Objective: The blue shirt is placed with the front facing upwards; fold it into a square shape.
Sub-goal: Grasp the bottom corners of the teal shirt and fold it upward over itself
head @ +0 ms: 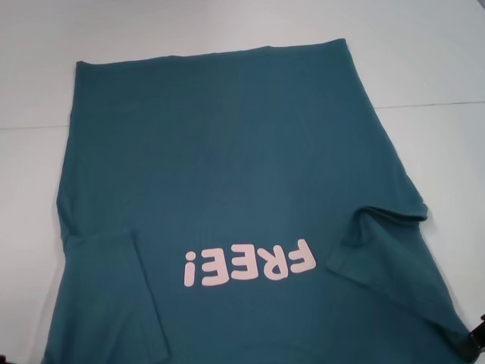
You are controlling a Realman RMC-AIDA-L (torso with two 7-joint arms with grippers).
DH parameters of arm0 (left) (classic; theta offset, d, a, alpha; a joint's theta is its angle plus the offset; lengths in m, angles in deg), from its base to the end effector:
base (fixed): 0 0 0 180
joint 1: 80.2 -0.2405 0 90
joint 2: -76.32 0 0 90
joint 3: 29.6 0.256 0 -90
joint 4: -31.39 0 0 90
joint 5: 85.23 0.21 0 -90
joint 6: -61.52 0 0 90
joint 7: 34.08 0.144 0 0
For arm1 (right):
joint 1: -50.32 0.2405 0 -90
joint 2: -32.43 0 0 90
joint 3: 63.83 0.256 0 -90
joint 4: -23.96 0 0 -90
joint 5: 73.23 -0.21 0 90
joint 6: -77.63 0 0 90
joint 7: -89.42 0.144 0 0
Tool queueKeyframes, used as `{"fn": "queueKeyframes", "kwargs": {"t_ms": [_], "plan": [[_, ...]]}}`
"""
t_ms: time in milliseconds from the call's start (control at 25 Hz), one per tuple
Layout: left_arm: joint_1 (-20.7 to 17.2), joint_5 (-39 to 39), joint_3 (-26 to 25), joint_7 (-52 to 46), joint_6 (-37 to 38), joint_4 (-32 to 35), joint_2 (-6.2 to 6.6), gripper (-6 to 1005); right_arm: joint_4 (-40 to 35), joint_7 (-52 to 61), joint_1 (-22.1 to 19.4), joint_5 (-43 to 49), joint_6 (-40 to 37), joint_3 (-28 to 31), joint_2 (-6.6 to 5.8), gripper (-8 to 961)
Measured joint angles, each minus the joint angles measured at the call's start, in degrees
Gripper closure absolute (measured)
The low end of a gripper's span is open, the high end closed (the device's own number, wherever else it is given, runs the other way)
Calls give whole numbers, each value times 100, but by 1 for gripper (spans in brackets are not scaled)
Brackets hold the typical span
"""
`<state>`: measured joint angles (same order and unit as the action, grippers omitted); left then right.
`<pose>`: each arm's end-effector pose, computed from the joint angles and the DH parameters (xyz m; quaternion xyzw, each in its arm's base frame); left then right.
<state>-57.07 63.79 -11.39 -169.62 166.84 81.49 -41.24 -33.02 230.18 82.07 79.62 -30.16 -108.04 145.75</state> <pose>-0.3526 0.2433 0.0557 -0.6811 -0.7219 -0.1115 0.0508 0.3030 0.2999 0.0706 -0.7829 0.6084 -0.1203 0.0499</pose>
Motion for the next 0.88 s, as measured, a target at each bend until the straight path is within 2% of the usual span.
{"fn": "queueKeyframes", "kwargs": {"t_ms": [160,280,480,680,880], "plan": [[-6,40,-26,83,75,-2,-3,987,-35,-38,-46,3,-25,19,54,911],[56,-140,-76,135,107,-61,17,987,-33,-124,18,-118,55,153,35,911],[467,-393,-103,7,-58,-342,95,986,23,-105,250,-348,442,480,-35,911],[963,-395,-106,-365,-620,-711,207,986,32,71,467,-380,940,728,-38,910],[1364,-400,-81,-795,-1210,-807,313,986,39,343,571,-383,1489,742,-76,910]]}}
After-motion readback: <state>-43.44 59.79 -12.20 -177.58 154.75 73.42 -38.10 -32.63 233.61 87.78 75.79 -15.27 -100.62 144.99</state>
